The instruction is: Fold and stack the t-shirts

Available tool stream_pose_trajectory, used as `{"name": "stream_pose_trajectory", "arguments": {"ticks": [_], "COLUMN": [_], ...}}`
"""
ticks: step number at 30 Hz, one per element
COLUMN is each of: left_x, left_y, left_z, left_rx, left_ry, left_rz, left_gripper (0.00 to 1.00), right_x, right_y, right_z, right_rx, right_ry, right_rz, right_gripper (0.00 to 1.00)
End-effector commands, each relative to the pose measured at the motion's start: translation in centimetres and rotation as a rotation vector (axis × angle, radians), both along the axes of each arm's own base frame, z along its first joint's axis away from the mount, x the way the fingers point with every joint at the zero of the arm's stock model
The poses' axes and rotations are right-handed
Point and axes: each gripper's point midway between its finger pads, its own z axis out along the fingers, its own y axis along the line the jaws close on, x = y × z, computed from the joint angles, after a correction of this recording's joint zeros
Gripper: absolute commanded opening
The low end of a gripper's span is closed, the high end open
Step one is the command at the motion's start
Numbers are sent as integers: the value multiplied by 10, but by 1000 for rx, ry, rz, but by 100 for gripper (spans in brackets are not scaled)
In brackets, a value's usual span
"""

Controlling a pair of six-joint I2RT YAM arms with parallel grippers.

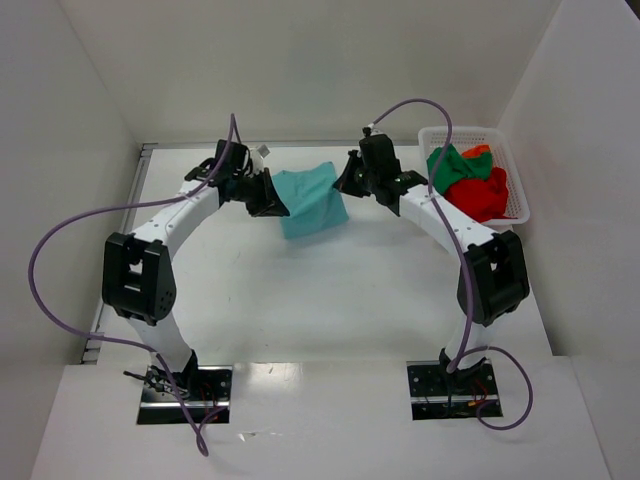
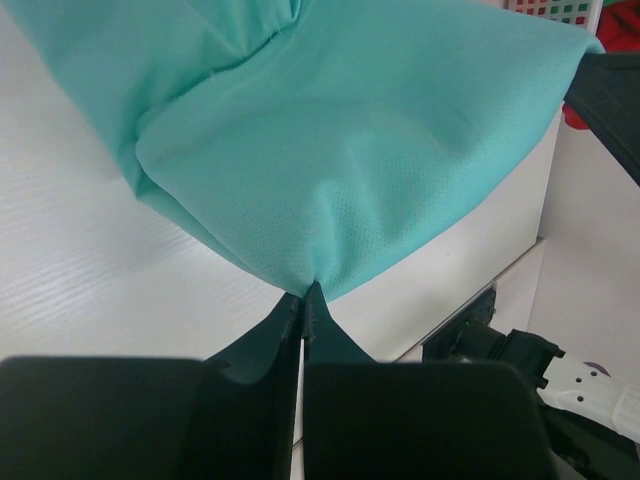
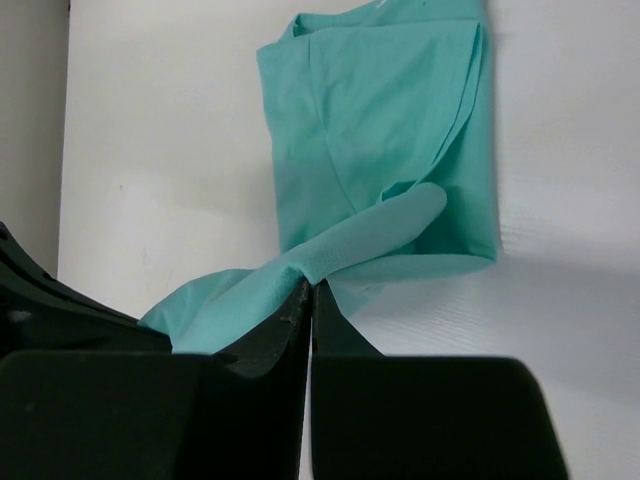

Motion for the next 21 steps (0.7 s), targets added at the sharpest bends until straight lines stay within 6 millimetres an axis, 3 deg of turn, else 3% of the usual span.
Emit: {"name": "stream_pose_trajectory", "arguments": {"ticks": [1, 2, 4, 6, 7, 9, 11, 12, 13, 14, 16, 21], "left_x": [-2, -7, -14, -24, -31, -45, -63, -71, -76, -86, -102, -138], "left_y": [-1, 0, 3, 5, 9, 9, 10, 8, 9, 6, 7, 12], "left_z": [22, 28, 25, 33, 25, 32, 29, 28, 26, 32, 21, 33], "left_rx": [-5, -8, 1, -7, 2, 0, -3, -8, -11, -17, -10, -19], "left_ry": [-57, -70, -63, -76, -54, -69, -54, -45, -34, -53, -14, -23], "left_rz": [-31, -31, -25, -19, -6, -4, -6, -9, -2, -16, -7, -11], "left_gripper": [0, 0, 0, 0, 0, 0, 0, 0, 0, 0, 0, 0], "right_x": [1, -4, -15, -26, -37, -49, -70, -80, -90, -102, -119, -152], "right_y": [-3, -4, -7, -8, -10, -14, -8, -7, -6, 1, 0, 0], "right_z": [47, 58, 53, 61, 43, 46, 29, 36, 26, 26, 27, 31], "right_rx": [54, 70, 81, 115, 106, 134, 127, 145, 137, 138, 139, 170], "right_ry": [-117, -140, -125, -134, -96, -97, -59, -68, -50, -41, -45, -33], "right_rz": [3, 11, 13, 17, 31, 28, 53, 60, 73, 87, 87, 99], "right_gripper": [0, 0, 0, 0, 0, 0, 0, 0, 0, 0, 0, 0]}}
